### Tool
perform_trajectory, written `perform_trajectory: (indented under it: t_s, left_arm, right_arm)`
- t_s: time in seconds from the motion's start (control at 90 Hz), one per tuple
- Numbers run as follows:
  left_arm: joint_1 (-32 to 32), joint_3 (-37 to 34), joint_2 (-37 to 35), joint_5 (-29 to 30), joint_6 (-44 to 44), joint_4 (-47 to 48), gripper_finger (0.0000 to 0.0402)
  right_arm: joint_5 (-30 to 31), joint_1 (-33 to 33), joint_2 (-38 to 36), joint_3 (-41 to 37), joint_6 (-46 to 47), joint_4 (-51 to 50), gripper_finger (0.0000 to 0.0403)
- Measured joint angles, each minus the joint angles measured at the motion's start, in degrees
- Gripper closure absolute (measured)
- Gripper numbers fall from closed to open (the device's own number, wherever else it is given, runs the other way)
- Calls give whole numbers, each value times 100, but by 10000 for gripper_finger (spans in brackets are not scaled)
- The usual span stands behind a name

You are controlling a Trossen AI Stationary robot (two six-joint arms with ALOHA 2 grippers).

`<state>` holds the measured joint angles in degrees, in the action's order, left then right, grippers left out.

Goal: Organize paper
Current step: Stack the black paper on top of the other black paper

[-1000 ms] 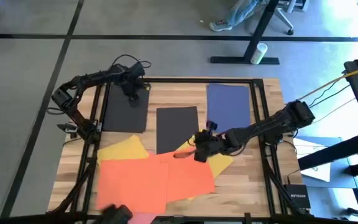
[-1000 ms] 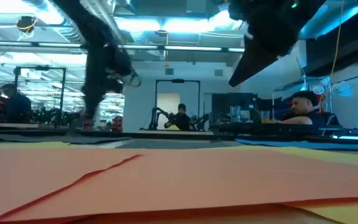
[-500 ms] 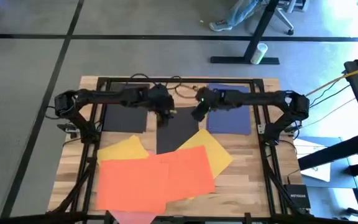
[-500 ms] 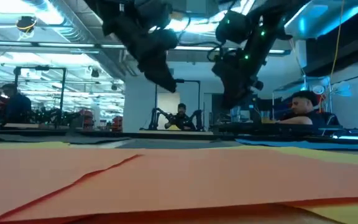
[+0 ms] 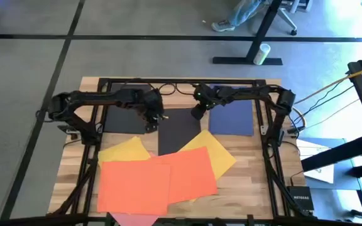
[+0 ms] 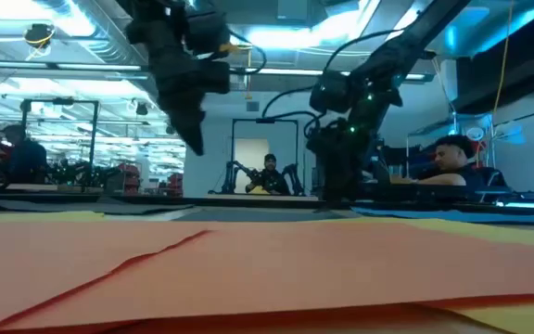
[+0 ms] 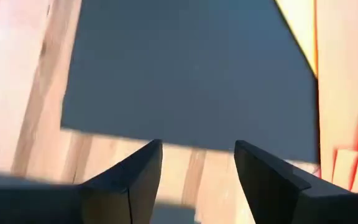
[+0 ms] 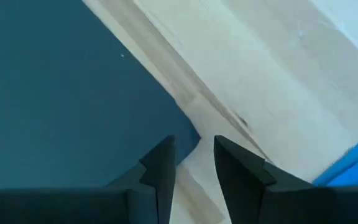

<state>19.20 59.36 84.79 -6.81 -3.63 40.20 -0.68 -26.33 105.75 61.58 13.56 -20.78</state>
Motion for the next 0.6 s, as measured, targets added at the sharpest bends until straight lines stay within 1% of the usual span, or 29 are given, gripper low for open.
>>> perform_trajectory:
  t_s: [0.089, 0.178, 0.244, 0.322, 0.378, 0.5, 0.6]
  left_arm:
    - [127, -165, -198, 119, 80, 14, 214]
    - [289, -352, -406, 442, 142, 1, 214]
    - [481, -497, -509, 633, 120, -24, 214]
    - [700, -655, -561, 668, 67, -45, 214]
    - [838, -768, -572, 667, 27, -123, 214]
    - [1153, -1094, -572, 648, -84, -493, 214]
    - [1444, -1370, -572, 642, -89, -1026, 214]
  right_arm:
    - [-91, 5, 95, 0, -3, 16, 304]
    - [-205, 7, 221, 8, -11, 48, 310]
    - [-203, 5, 284, 22, -9, 72, 333]
    - [-235, 9, 344, 22, -58, 165, 376]
    - [-262, 9, 355, 17, -111, 317, 393]
    - [-396, 12, 294, 2, -158, 404, 400]
    - [-357, 152, 18, -19, -152, 85, 402]
